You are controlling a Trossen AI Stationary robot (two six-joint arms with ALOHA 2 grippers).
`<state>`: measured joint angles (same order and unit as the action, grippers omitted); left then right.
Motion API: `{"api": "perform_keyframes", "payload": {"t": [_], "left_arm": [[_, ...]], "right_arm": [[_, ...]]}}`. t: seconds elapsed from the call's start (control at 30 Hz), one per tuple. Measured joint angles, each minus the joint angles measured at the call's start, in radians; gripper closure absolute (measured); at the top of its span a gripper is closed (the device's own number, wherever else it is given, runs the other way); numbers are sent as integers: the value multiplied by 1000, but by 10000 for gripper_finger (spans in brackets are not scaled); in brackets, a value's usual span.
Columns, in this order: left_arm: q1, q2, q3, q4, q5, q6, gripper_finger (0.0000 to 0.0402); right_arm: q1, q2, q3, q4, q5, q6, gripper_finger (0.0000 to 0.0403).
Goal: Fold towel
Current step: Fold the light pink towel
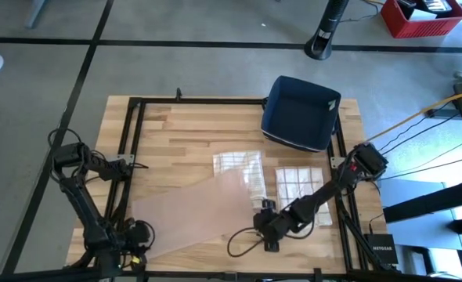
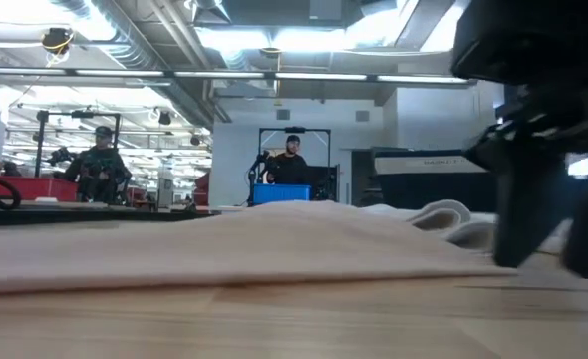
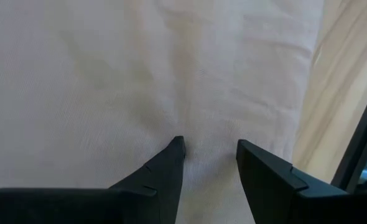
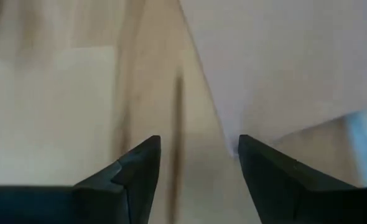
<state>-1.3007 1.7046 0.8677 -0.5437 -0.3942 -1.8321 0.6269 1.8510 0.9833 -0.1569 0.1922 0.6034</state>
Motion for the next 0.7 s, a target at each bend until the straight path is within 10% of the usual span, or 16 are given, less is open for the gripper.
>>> {"api": "perform_keyframes", "payload": {"t": [0.3, 0.7], "left_arm": [[7, -82, -5, -2, 8, -74, 258], [152, -115, -3, 31, -110, 193, 258]], "right_arm": [[7, -68, 0, -3, -17, 79, 184], [-22, -98, 0, 0, 239, 40, 185]]}}
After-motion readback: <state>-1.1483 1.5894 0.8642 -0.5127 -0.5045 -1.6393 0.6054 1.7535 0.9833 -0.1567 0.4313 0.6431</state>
